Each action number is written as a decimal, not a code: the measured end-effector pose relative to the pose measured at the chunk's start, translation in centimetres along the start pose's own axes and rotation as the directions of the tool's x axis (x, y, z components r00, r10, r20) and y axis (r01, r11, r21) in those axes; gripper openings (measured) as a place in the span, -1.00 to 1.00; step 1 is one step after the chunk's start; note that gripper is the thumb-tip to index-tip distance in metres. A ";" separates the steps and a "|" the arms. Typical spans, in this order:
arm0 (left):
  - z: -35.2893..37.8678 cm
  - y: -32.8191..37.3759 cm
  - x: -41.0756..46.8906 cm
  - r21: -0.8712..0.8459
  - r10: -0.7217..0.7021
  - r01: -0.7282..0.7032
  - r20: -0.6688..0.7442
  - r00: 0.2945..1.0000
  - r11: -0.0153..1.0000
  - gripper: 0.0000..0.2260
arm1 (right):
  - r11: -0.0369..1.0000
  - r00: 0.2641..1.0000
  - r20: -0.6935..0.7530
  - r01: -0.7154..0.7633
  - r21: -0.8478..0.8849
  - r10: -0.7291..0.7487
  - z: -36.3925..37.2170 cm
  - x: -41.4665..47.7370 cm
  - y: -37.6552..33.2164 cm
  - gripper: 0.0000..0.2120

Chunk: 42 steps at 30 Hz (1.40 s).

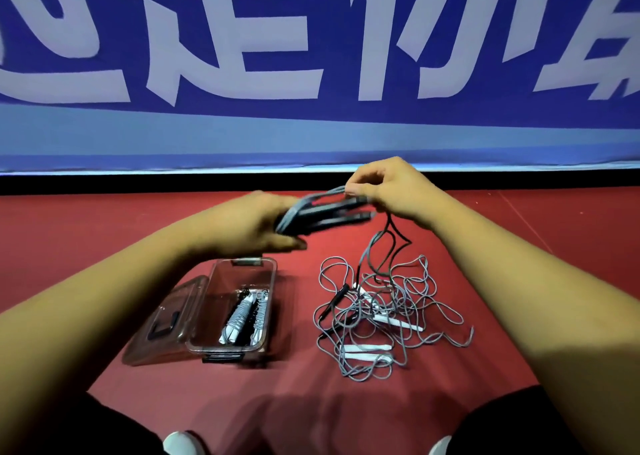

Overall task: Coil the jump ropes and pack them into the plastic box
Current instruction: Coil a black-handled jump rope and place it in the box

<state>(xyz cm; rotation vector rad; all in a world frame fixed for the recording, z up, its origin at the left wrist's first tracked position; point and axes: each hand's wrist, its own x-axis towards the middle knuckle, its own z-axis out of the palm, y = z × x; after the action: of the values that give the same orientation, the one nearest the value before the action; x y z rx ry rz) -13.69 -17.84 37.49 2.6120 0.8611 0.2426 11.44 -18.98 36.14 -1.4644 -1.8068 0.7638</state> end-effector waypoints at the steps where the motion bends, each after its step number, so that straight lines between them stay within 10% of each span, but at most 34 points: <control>1: -0.3 0.3 0.0 -0.075 -0.022 0.015 -0.091 0.996 0.997 -0.81 | 0.996 0.999 0.011 -0.045 0.082 0.045 0.5 0.0 0.3 -0.89; 9: -0.9 -3.3 1.6 -0.704 -0.578 0.261 -0.256 0.775 0.661 -0.79 | 0.800 0.897 0.378 -0.395 0.452 0.229 5.7 -0.1 1.8 -0.76; 17: -1.1 -8.4 1.8 -0.600 -0.758 0.484 -0.370 0.537 0.637 -0.87 | 0.903 0.853 0.417 -0.403 0.148 0.313 9.3 -1.7 0.4 -0.83; 23: 0.6 -10.0 1.2 -0.047 -0.668 0.714 -0.399 0.628 0.699 -0.83 | 0.991 0.938 0.342 0.091 -0.102 -0.050 9.6 -1.8 -3.4 -0.73; 28: 3.8 -10.0 1.2 0.261 -0.686 0.755 -0.316 0.655 0.601 -0.76 | 0.961 0.958 0.263 0.170 -0.220 -0.110 7.6 -0.8 -4.4 -0.76; 34: 7.4 -6.6 1.5 0.654 -0.424 0.263 0.097 0.901 0.709 -0.80 | 0.917 0.994 0.072 0.098 -0.386 -0.076 4.9 0.7 -3.0 -0.76; 42: 5.9 0.3 1.8 0.506 0.054 -0.177 0.248 0.967 0.844 -0.73 | 0.928 0.999 -0.042 -0.006 -0.373 -0.010 2.0 1.0 0.0 -0.76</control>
<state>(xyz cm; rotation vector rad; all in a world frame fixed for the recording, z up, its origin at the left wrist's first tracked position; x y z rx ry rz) -10.51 -18.75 32.34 3.1204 0.7685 -0.3046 9.72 -18.08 35.14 -1.7019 -1.9964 0.3926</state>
